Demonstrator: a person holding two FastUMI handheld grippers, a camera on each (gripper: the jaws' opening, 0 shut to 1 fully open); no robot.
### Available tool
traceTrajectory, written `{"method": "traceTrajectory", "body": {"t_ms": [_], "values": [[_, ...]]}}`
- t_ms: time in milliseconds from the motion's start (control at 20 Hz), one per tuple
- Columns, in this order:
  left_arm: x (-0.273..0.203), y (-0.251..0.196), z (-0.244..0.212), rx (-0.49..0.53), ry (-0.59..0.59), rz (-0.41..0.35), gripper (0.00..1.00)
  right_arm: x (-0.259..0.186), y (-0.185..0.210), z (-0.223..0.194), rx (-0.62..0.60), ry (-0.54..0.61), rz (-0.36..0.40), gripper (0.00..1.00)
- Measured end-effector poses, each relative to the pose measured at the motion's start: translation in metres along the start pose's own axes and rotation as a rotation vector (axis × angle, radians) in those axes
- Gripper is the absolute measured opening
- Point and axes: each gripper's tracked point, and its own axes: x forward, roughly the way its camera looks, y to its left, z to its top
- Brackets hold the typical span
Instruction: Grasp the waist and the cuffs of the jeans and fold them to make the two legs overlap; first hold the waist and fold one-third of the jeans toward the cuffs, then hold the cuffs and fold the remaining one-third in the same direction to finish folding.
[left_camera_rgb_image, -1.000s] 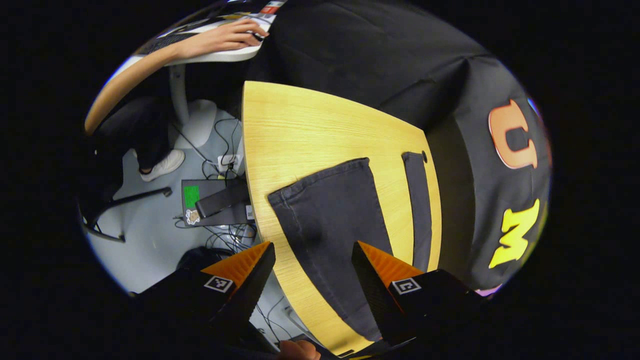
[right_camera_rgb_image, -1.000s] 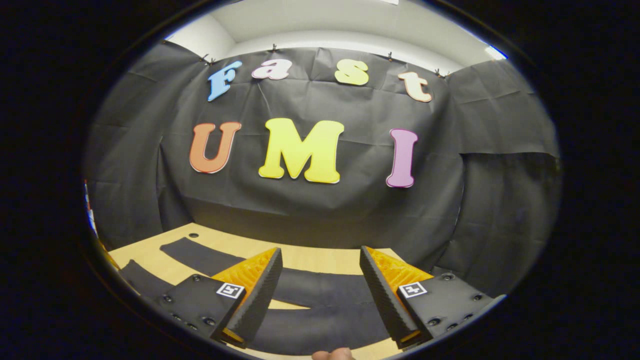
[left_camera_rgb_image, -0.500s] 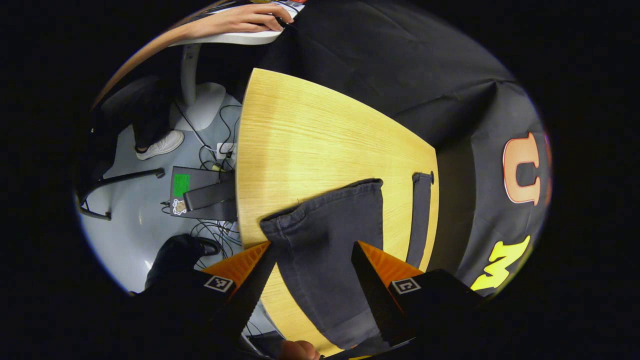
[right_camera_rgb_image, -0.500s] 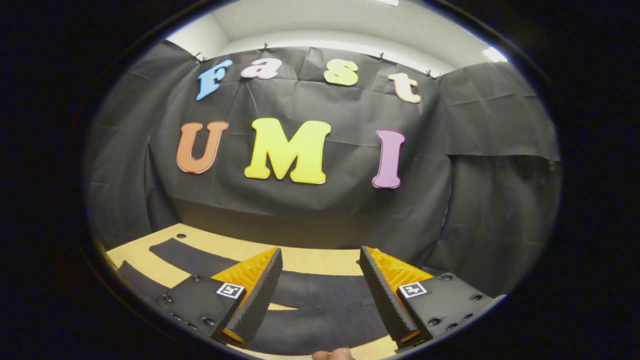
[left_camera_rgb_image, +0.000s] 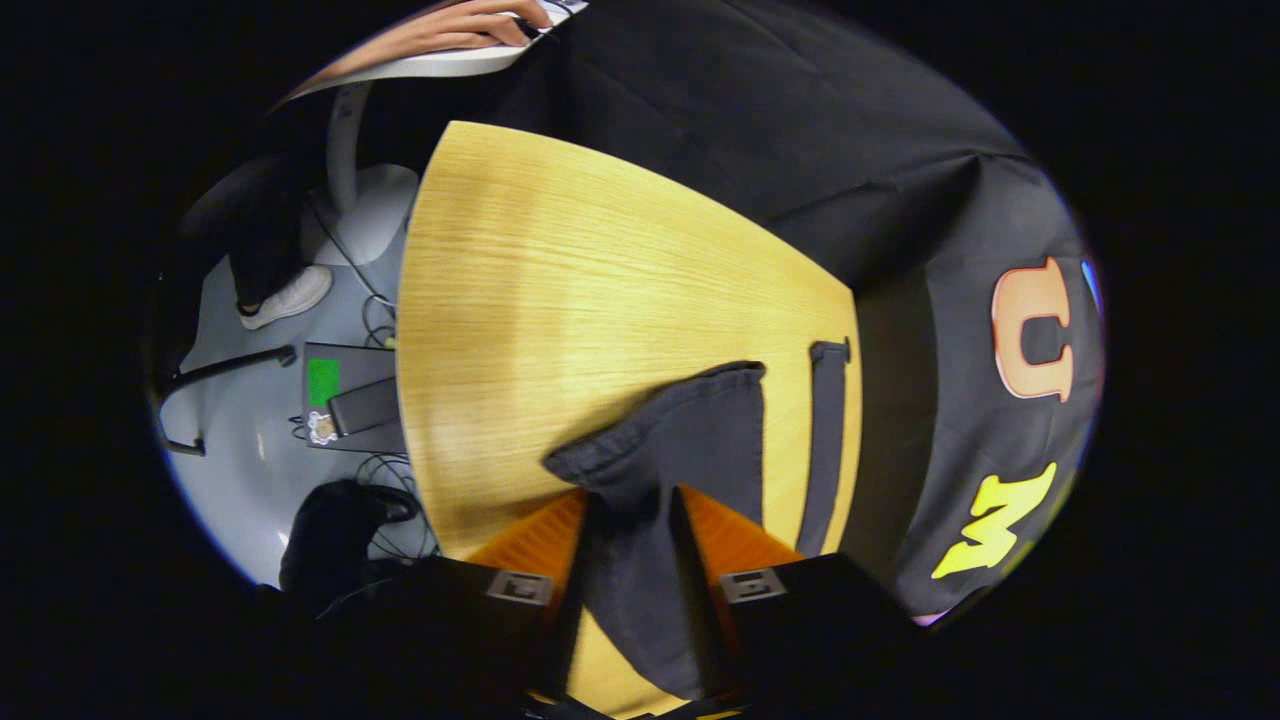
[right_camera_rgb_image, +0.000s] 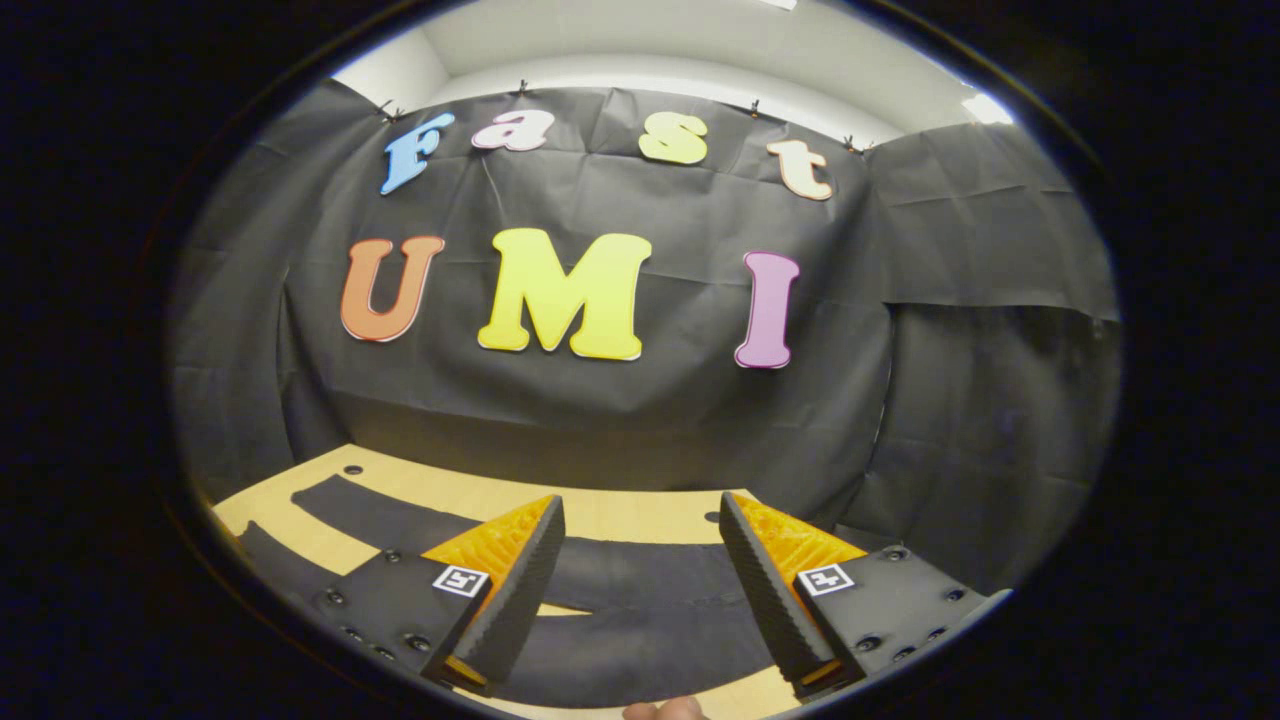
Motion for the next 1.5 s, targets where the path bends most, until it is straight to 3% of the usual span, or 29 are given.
{"method": "traceTrajectory", "body": {"t_ms": [100,200,400,550,750,900,1000,1100,1150,1200,1250,1400,1500], "values": [[0.001,0.001,0.001,-0.029,0.004,-0.015,0.15,0.0,-0.007,0.0,0.008,0.005,-0.025,0.96],[0.001,0.0,0.001,0.001,0.011,-0.018,0.1,0.003,-0.02,-0.008,0.043,0.041,-0.052,0.94],[0.001,0.0,0.001,0.041,0.043,-0.017,0.05,0.009,-0.069,-0.037,0.162,0.192,-0.09,0.96],[0.0,-0.001,0.0,0.023,0.08,-0.035,0.05,0.009,-0.126,-0.082,0.305,0.402,-0.153,0.96],[0.001,-0.001,0.001,0.006,0.078,-0.022,0.04,0.017,-0.166,-0.165,0.783,0.757,-0.192,0.94],[0.0,-0.001,0.001,-0.012,0.06,-0.001,0.04,0.053,-0.203,-0.226,1.011,0.834,-0.298,0.98],[0.001,-0.001,0.002,-0.04,0.039,0.019,0.04,0.06,-0.208,-0.249,1.055,0.874,-0.335,0.97],[0.002,-0.001,0.002,-0.03,0.024,0.049,0.04,0.067,-0.209,-0.263,1.019,0.922,-0.347,0.98],[0.003,-0.001,0.002,-0.023,0.019,0.06,0.05,0.069,-0.209,-0.269,0.994,0.942,-0.348,0.91],[0.003,-0.001,0.002,-0.022,0.013,0.073,0.04,0.07,-0.209,-0.273,0.974,0.962,-0.355,0.98],[0.003,-0.001,0.002,-0.03,0.007,0.081,0.04,0.071,-0.207,-0.277,0.966,0.971,-0.349,0.91],[0.004,0.0,0.003,-0.045,-0.008,0.097,0.04,0.087,-0.203,-0.278,0.972,0.953,-0.326,0.96],[0.004,0.0,0.003,-0.034,-0.011,0.109,0.04,0.091,-0.202,-0.279,0.964,0.955,-0.323,0.9]]}}
